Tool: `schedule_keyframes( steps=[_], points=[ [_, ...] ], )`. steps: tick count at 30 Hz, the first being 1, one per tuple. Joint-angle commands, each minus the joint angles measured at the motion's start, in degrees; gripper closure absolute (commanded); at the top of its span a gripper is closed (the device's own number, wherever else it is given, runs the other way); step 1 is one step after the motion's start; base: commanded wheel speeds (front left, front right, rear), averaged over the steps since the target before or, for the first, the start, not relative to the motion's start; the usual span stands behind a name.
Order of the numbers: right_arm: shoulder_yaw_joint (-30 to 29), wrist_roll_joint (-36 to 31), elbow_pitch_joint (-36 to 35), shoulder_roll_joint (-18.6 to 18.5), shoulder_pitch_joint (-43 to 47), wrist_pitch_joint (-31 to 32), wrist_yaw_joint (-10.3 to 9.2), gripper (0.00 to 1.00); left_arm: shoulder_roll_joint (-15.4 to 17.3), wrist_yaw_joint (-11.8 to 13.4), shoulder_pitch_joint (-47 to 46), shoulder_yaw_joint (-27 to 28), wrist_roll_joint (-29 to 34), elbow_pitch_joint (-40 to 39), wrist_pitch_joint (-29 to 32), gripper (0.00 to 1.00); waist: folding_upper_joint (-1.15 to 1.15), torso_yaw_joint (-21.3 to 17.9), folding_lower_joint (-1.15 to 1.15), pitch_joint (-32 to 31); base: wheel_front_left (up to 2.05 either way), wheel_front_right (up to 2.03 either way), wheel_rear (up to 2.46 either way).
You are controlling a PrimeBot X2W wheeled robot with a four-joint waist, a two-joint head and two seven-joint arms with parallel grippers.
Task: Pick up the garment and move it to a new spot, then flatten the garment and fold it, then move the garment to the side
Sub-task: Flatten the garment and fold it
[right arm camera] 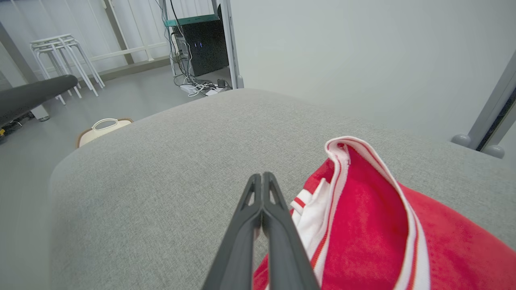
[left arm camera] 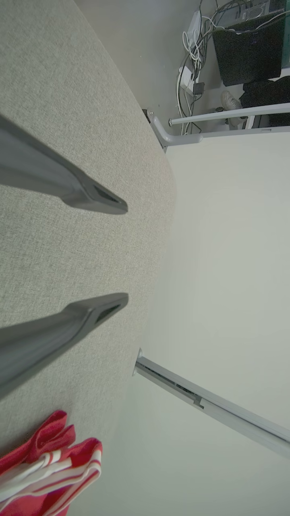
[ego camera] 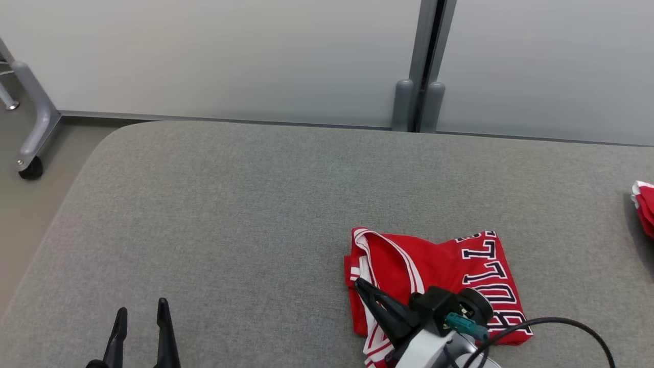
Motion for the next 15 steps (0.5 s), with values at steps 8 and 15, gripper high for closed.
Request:
schedule_keyframes(
  steps=[8,15],
  points=[
    [-17.53,-8.31,-15.03,-3.61,9.82,-0.25,0.00,0.59,0.20,-0.45,0.72,3.40,1.51,-1.69,-0.01,0.00,0.00,-6.04,0.00,-2.59,0.00,0.00,0.00],
    [-31.85,-12.38,-24.43,-7.17,17.56,-0.25,-0.01,0.00,0.21,-1.69,0.90,4.13,3.18,-0.67,-0.02,0.00,0.00,-8.88,0.00,-3.52,0.00,0.00,0.00]
  ],
)
